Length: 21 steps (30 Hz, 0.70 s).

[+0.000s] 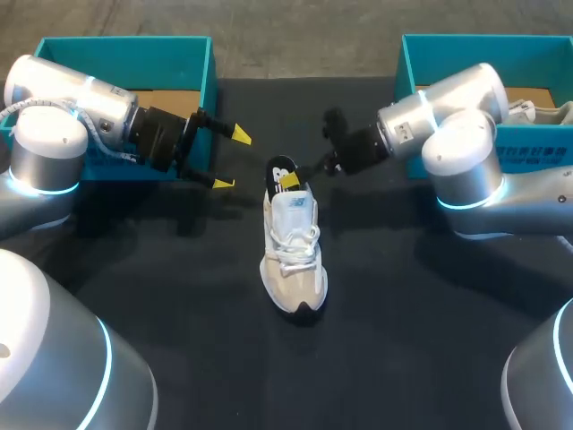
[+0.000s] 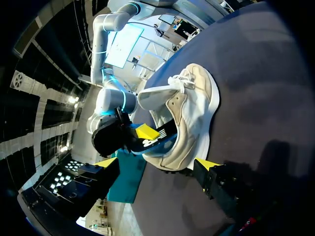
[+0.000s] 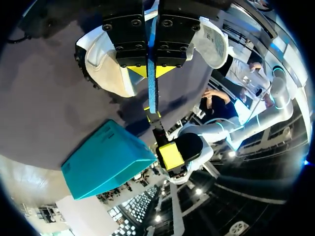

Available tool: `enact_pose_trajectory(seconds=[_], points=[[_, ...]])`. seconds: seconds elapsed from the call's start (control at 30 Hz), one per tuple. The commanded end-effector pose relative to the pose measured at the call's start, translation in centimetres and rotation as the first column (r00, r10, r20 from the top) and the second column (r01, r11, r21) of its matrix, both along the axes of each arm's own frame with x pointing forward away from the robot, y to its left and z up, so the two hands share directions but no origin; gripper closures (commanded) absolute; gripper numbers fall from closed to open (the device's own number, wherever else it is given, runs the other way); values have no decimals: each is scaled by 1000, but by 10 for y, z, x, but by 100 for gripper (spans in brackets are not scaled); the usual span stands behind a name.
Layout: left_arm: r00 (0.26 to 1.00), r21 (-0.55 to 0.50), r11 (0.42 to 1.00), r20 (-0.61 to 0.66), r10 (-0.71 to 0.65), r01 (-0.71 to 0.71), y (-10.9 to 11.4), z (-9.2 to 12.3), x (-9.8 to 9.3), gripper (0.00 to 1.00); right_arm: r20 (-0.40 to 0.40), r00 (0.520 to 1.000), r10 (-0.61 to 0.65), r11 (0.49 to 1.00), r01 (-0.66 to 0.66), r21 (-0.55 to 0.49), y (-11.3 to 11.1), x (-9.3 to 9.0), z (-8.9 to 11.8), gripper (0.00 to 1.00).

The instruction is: Take the shoe out of the shoebox, open the shoe tongue, remove and reinsert the insole, then place the shoe into the shoebox

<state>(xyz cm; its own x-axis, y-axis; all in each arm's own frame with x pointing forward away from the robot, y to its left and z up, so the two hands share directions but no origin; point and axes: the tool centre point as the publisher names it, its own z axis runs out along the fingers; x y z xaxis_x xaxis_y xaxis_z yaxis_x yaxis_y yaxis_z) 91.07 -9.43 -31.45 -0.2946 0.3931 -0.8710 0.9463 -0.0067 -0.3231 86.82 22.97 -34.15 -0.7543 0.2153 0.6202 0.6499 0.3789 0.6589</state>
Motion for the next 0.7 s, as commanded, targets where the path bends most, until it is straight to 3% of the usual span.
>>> enact_pose_trajectory(seconds=[0.03,0.4,0.6,0.7], points=[[1000,-1,1000,1,-1,1,0,-1,1,0,-8,1000,-7,1000,7,-6,-3,-9,-2,100],[1000,-1,1000,1,-1,1,0,-1,1,0,-53,999,3,1000,-4,-16,-2,-28,-12,100],[1000,-1,1000,1,-1,1,0,-1,1,0,-38,999,-4,1000,4,-11,-1,-23,-7,69],[1000,-1,1000,1,-1,1,0,-1,1,0,-18,1000,-4,1000,4,-11,0,-17,-1,67]])
